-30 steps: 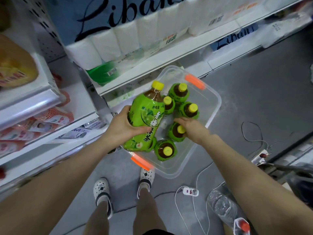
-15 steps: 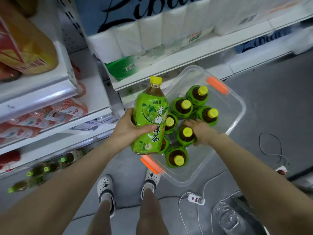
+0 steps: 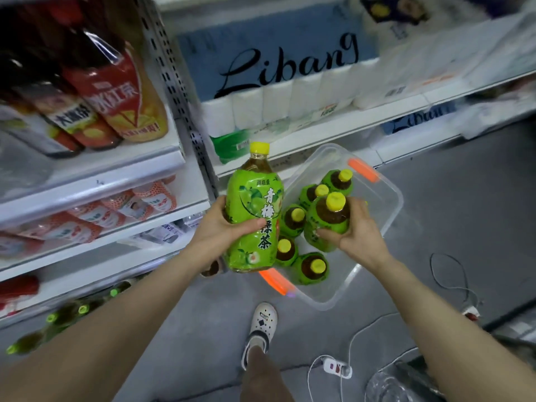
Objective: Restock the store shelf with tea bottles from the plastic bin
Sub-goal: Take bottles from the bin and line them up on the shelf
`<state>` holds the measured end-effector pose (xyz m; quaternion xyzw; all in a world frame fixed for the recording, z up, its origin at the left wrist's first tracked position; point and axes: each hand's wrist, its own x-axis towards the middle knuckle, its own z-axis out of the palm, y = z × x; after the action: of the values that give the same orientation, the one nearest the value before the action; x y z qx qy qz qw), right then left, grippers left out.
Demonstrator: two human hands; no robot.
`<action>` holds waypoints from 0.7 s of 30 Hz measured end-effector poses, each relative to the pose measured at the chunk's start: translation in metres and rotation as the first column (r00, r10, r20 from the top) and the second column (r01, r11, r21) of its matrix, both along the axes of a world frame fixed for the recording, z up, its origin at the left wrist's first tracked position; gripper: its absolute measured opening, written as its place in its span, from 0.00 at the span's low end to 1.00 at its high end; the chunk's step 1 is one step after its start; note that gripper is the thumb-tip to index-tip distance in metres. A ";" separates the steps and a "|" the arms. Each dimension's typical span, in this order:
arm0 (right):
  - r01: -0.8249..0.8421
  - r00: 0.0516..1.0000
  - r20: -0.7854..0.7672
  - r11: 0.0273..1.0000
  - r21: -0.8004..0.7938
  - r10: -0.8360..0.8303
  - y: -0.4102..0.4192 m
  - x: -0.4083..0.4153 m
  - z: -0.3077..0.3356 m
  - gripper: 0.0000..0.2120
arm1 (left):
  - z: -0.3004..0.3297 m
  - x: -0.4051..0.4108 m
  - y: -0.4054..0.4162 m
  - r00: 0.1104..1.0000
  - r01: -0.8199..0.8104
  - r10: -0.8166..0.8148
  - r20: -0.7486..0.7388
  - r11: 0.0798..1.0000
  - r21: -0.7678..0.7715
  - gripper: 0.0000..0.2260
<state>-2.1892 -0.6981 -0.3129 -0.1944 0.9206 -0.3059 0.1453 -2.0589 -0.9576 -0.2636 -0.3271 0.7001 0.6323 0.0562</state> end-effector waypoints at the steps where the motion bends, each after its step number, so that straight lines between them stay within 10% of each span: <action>1: 0.007 1.000 -0.022 0.999 -0.037 -0.008 -0.007 0.007 0.017 0.37 | 0.010 0.009 -0.004 0.999 -0.016 0.016 -0.029 1.000 -0.002 0.41; 21: -0.500 0.841 -0.410 0.796 -0.341 0.353 -0.288 0.352 0.322 0.30 | 0.253 0.430 -0.195 0.775 -0.480 0.311 -0.550 0.856 -0.191 0.36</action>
<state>-1.8372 -0.9861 0.0093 -0.4748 0.7702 -0.4257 0.0100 -1.6286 -1.1526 -0.0109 -0.2980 0.6972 0.5696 -0.3172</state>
